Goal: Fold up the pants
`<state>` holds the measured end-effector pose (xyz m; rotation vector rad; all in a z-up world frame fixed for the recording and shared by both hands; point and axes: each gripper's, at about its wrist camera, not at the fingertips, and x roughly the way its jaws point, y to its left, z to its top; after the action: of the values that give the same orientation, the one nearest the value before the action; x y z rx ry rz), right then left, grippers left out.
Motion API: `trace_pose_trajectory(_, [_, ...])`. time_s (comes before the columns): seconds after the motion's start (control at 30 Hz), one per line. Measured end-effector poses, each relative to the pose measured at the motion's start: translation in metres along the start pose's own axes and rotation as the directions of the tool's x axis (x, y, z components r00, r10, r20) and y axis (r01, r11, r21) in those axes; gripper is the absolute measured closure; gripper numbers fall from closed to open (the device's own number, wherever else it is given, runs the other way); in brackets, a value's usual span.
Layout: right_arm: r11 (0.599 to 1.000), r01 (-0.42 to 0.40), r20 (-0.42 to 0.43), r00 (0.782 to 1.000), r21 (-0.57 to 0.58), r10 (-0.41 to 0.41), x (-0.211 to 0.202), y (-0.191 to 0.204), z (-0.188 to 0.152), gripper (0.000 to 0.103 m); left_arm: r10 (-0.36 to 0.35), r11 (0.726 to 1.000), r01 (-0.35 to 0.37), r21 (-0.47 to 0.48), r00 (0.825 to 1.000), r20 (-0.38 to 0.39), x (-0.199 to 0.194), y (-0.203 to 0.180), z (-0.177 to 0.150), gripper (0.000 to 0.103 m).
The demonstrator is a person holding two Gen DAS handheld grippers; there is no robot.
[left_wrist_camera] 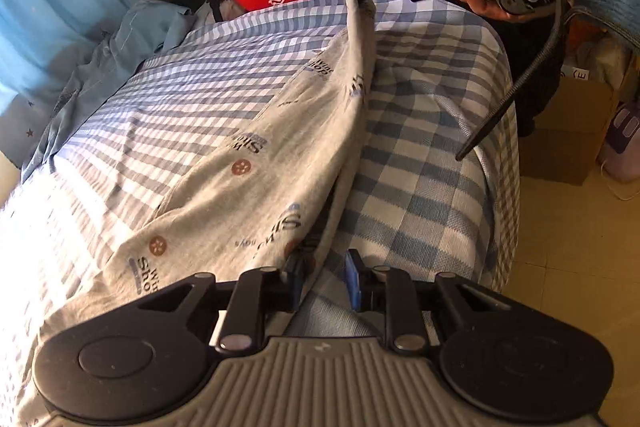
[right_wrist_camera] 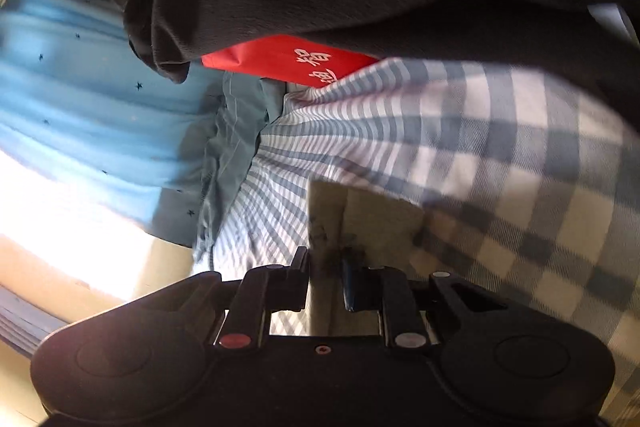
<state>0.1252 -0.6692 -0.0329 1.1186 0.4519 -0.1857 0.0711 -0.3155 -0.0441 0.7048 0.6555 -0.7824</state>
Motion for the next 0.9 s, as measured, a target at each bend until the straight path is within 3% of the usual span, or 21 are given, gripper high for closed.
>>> trace_pose_trajectory(0.13, [0.999,0.045,-0.007,0.999,-0.02,-0.045,0.0,-0.001,0.006,0.085,0.034,0.999,-0.034,0.032,0.999,-0.004,0.004,-0.008,0.002,0.092])
trace_pose_trajectory(0.2, [0.998,0.057,-0.021,0.998,-0.024,-0.058,-0.002,-0.004,0.002,0.085,0.036,0.999,-0.036,0.024,0.999,-0.007,0.004,-0.009,0.003,0.093])
trace_pose_trajectory(0.4, [0.983,0.146,-0.01,0.989,-0.107,-0.148,-0.034,-0.023,-0.018,0.064,0.032,0.999,-0.032,0.03,0.999,0.002,0.003,-0.006,0.004,0.093])
trace_pose_trajectory(0.53, [0.988,0.155,-0.059,0.986,0.019,-0.153,-0.034,-0.055,-0.024,0.047,0.035,0.999,-0.035,0.036,0.999,0.005,0.003,-0.008,0.002,0.093])
trace_pose_trajectory(0.7, [0.988,0.057,-0.032,0.998,0.146,-0.053,-0.02,-0.07,-0.023,0.034,0.04,0.999,-0.04,0.017,0.999,0.003,0.003,-0.008,-0.001,0.095])
trace_pose_trajectory(0.73, [0.989,0.069,-0.028,0.997,0.134,-0.065,-0.017,-0.067,-0.022,0.045,0.05,0.999,-0.05,0.012,0.999,0.004,0.003,-0.009,-0.001,0.098])
trace_pose_trajectory(0.77, [0.988,0.082,-0.034,0.996,0.129,-0.079,-0.014,-0.066,-0.022,0.084,0.058,0.998,-0.058,0.007,0.998,0.005,0.003,-0.009,-0.001,0.1])
trace_pose_trajectory(0.8, [0.986,0.088,-0.046,0.996,0.142,-0.082,-0.011,-0.066,-0.021,0.101,0.063,0.998,-0.063,0.002,0.998,0.008,0.002,-0.01,-0.001,0.101])
trace_pose_trajectory(0.9, [0.996,0.066,0.028,0.997,0.062,-0.068,-0.019,-0.047,-0.016,0.103,0.086,0.996,-0.086,-0.009,0.995,0.045,-0.008,-0.011,-0.001,0.103])
